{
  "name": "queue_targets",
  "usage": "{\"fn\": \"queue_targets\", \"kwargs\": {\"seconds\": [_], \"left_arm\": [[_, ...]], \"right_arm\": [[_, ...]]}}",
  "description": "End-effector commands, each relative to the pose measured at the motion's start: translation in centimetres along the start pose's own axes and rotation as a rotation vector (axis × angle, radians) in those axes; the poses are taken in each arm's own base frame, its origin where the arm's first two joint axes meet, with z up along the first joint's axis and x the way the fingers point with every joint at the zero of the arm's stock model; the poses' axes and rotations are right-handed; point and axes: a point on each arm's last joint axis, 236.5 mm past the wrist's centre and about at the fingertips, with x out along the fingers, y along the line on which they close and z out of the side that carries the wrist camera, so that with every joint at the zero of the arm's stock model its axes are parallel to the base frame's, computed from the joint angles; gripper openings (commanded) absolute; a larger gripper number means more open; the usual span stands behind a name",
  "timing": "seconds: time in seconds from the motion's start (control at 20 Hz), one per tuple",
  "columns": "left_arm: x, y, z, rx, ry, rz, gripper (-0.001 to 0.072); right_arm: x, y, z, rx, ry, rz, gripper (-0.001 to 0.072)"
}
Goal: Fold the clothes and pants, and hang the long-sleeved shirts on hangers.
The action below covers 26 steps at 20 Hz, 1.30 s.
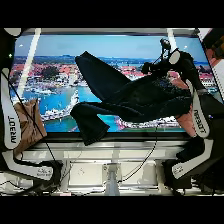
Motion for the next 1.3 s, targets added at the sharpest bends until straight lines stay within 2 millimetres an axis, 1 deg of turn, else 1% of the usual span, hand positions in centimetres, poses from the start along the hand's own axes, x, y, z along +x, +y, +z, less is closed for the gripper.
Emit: {"fn": "queue_targets", "kwargs": {"seconds": [0.0, 0.1, 0.15, 0.2, 0.4, 0.5, 0.55, 0.6, 0.65, 0.7, 0.8, 0.9, 1.0, 1.1, 1.15, 1.25], "left_arm": [[-0.3, -0.2, -1.1, 0.009, 0.054, -0.005, 0.0701], [-0.3, -0.2, -1.4, 0.009, 0.064, -0.006, 0.0701], [-0.3, -0.2, -1.5, 0.008, 0.067, -0.007, 0.0701], [-0.3, -0.2, -1.6, 0.009, 0.072, -0.007, 0.0701], [-0.3, -0.2, -1.6, 0.034, 0.073, -0.008, 0.0701], [-0.3, -0.2, -1.6, 0.042, 0.073, -0.009, 0.0701], [-0.3, -0.2, -1.6, 0.042, 0.073, -0.008, 0.0701], [-0.3, -0.2, -1.6, 0.042, 0.073, -0.008, 0.0701], [-0.3, -0.2, -1.6, 0.042, 0.073, -0.009, 0.0701], [-0.3, -0.2, -1.6, 0.042, 0.073, -0.008, 0.0701], [-0.3, -0.2, -1.6, 0.042, 0.072, -0.008, 0.0701], [-0.3, -0.2, -1.6, 0.043, 0.073, -0.008, 0.0701], [-0.3, -0.2, -1.6, 0.042, 0.073, -0.008, 0.0700], [-0.4, -0.2, -2.1, 0.042, 0.097, -0.010, 0.0700], [-0.6, -0.1, -2.7, 0.041, 0.126, -0.010, 0.0700], [-1.2, 0.0, -4.2, 0.039, 0.200, -0.013, 0.0700]], "right_arm": [[2.1, -1.9, 0.7, 0.231, 0.034, -0.048, 0.0675], [3.2, -2.9, 0.4, 0.353, 0.064, -0.062, 0.0662], [3.8, -3.5, -0.1, 0.387, 0.089, -0.072, 0.0651], [4.5, -4.1, -0.5, 0.398, 0.113, -0.082, 0.0626], [7.1, -5.7, -0.7, 0.453, 0.136, -0.097, 0.0609], [8.2, -6.1, -0.7, 0.458, 0.143, -0.098, 0.0555], [8.7, -6.2, -0.6, 0.458, 0.138, -0.098, 0.0465], [9.0, -6.2, -0.2, 0.457, 0.124, -0.093, 0.0299], [9.1, -6.2, 0.7, 0.455, 0.086, -0.083, 0.0110], [9.1, -6.0, 1.8, 0.456, 0.044, -0.067, 0.0036], [8.7, -5.5, 3.6, 0.442, -0.020, -0.035, 0.0036], [7.1, -4.9, 5.3, 0.332, -0.061, -0.025, 0.0036], [4.1, -4.5, 7.2, 0.238, -0.120, -0.030, 0.0035], [-0.3, -4.3, 8.9, 0.123, -0.185, -0.058, 0.0034], [-2.9, -4.3, 9.6, 0.054, -0.215, -0.091, 0.0034], [-8.1, -4.9, 10.1, -0.027, -0.255, -0.179, 0.0034]]}}
